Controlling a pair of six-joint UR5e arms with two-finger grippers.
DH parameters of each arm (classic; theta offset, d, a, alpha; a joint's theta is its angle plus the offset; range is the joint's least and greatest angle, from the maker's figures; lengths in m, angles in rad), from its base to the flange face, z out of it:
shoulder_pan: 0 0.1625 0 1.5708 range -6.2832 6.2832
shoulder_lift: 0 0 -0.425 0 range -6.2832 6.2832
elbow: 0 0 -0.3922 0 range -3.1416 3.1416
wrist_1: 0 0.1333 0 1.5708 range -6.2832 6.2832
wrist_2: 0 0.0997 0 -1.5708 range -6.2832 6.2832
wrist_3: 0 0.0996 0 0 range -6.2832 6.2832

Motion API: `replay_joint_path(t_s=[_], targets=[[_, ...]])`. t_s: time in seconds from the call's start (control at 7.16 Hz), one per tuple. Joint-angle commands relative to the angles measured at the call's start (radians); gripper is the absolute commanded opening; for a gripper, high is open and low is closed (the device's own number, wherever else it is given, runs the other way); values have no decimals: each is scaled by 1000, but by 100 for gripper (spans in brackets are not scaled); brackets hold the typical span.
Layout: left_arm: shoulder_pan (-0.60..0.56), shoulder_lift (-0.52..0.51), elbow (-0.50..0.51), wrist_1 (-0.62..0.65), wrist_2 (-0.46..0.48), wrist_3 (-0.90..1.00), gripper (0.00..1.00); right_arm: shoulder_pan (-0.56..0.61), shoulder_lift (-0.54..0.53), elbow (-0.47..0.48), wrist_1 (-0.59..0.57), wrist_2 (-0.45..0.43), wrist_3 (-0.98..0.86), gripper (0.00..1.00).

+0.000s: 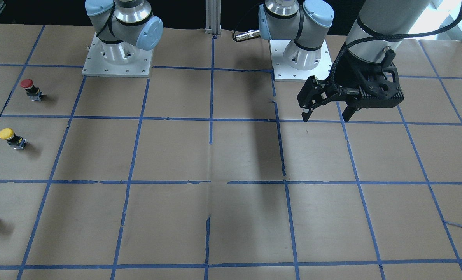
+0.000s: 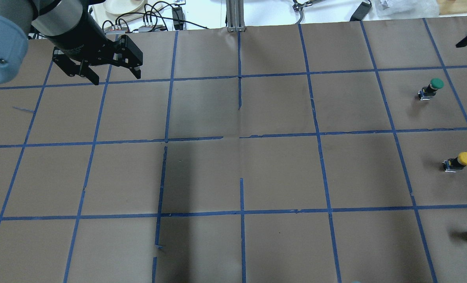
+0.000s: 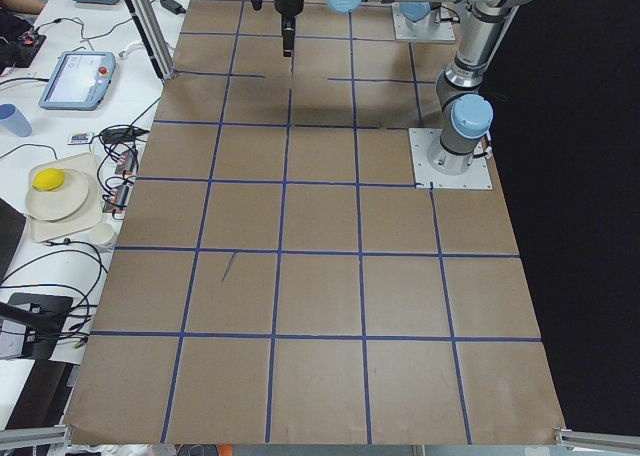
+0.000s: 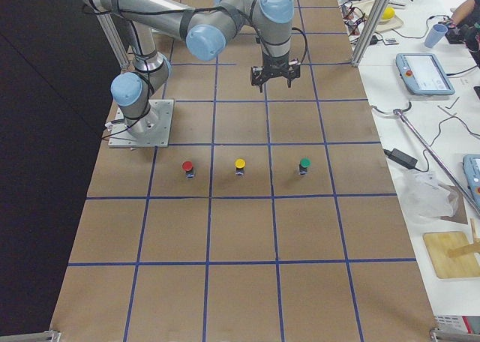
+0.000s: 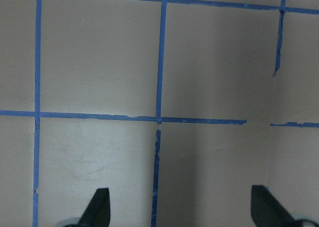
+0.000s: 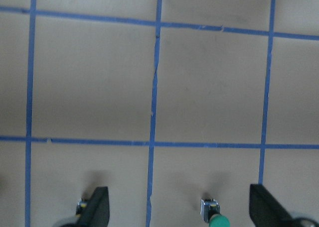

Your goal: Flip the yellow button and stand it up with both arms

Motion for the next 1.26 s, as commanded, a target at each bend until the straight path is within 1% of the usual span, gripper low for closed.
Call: replay_joint_path(t_s=[0.0,0.14,0.28,0.42,0.7,0.84,0.98,1.12], targets=[[0,-10,25,-27,4,0,100,214,-8,-5,-4,12,502,100],[0,-10,25,-27,4,0,100,292,-4,-11,-8,14,785,100],[0,-3,28,-41,7,0,100,349,-2,-35,-8,8,957,100],[0,6,28,-56,7,0,100,383,1,-40,0,6,1162,100],[-2,8,29,-56,7,0,100,443,1,-43,6,-10,1511,100],[-8,9,29,-56,7,0,100,475,-1,-43,11,-44,1711,100],[-13,14,28,-61,7,0,100,500,-1,-43,21,-100,1821,100],[-14,16,28,-61,11,0,100,503,-1,-41,26,-97,1892,100]])
